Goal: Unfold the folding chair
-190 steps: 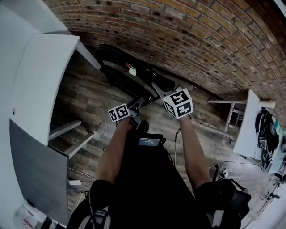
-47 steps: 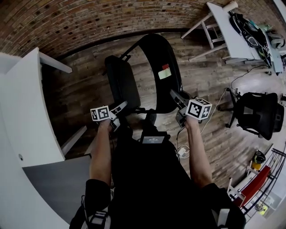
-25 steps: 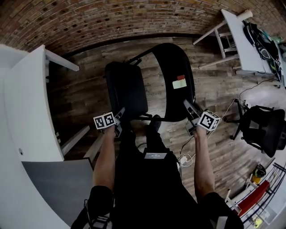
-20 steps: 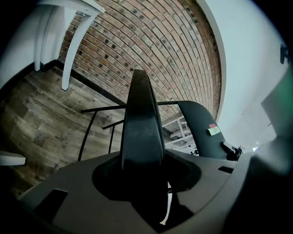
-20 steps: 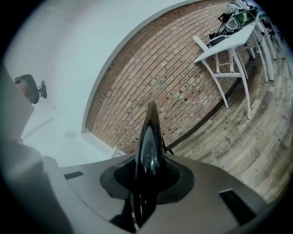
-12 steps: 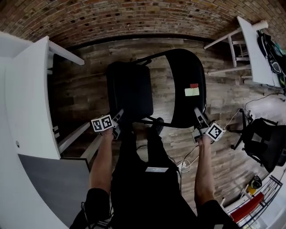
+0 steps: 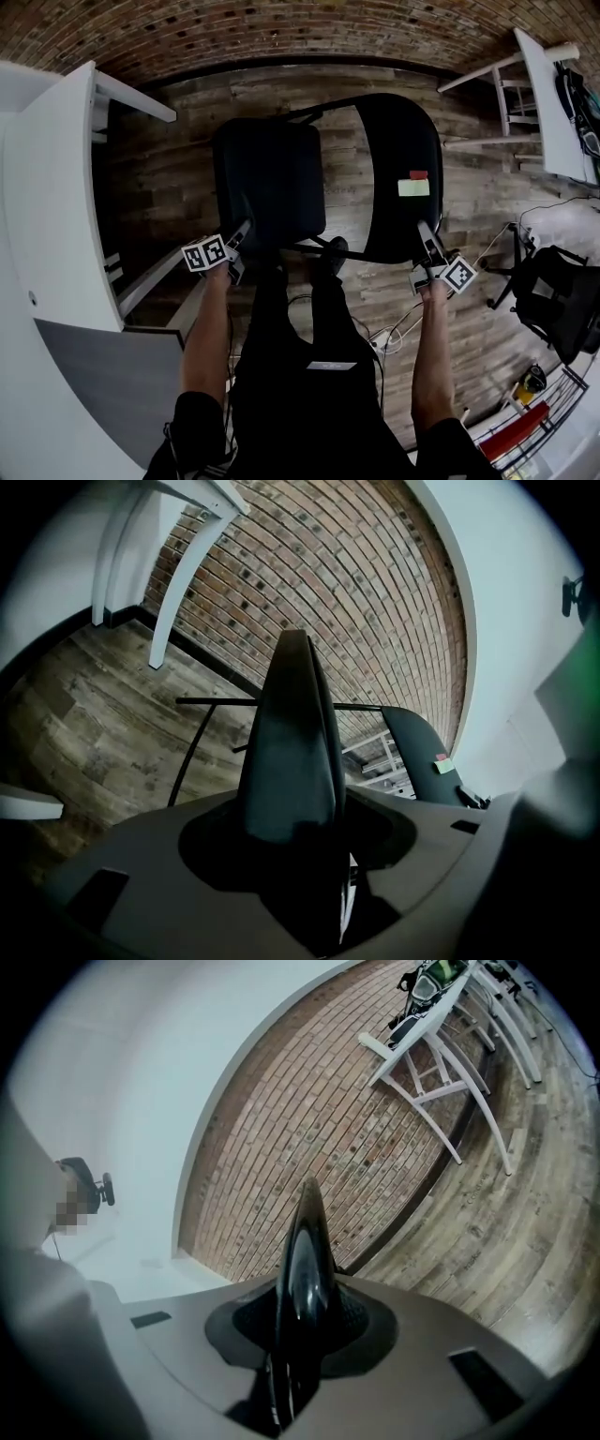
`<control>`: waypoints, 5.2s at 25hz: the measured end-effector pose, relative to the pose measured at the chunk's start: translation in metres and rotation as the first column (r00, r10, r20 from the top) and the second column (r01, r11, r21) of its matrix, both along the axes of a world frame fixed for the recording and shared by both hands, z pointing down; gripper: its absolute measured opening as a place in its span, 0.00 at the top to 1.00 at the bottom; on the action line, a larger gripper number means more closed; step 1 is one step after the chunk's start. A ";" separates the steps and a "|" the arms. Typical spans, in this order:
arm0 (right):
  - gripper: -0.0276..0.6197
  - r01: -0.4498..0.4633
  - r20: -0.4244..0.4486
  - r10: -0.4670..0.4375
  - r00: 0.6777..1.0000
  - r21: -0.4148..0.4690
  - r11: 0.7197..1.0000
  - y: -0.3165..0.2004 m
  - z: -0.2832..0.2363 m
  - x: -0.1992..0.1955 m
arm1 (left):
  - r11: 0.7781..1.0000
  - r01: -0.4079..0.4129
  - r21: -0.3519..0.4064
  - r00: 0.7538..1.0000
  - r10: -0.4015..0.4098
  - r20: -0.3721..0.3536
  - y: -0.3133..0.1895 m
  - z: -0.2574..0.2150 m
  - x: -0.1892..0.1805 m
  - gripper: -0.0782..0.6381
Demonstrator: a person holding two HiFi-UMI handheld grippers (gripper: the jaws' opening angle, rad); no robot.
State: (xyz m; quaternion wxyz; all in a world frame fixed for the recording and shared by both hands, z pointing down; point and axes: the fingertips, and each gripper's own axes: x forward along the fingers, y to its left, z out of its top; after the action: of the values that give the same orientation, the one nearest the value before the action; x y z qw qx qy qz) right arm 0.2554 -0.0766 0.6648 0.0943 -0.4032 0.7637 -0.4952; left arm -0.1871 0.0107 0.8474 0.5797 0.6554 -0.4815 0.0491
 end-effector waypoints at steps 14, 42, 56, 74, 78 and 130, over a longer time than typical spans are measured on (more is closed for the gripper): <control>0.83 -0.019 0.059 0.019 0.998 0.003 1.000 -0.001 0.013 0.005 | 0.999 0.048 0.017 0.987 -0.050 0.151 0.004 0.017 -0.033 0.48; 0.83 -0.076 0.122 0.074 0.990 0.011 0.997 0.016 0.040 -0.027 | 0.991 -0.100 0.092 0.962 0.072 0.264 -0.001 0.051 -0.096 0.37; 0.83 -0.085 0.101 0.082 0.991 0.027 0.996 0.019 0.040 -0.028 | 0.989 0.006 0.150 0.918 -0.065 0.390 0.005 -0.006 -0.093 0.36; 0.83 -0.078 0.113 0.075 0.991 0.023 0.997 0.030 0.035 -0.080 | 0.765 -0.545 0.344 0.793 0.603 -0.084 0.001 -0.133 0.300 0.37; 0.83 -0.080 0.097 0.079 0.992 0.005 0.997 0.032 0.042 -0.084 | 0.768 -0.563 0.306 0.786 0.612 -0.088 0.003 -0.127 0.306 0.37; 0.78 0.107 -0.032 -0.107 0.994 -0.015 0.994 0.057 0.013 -0.221 | 0.896 -0.402 0.188 0.883 0.434 -0.177 0.027 -0.141 0.200 0.38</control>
State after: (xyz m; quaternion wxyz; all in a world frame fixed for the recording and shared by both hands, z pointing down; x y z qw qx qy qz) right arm 0.0347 -0.0198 0.6775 0.0526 -0.3702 0.7825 -0.4979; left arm 0.0129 0.0378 0.7060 0.5545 0.7859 -0.2654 0.0668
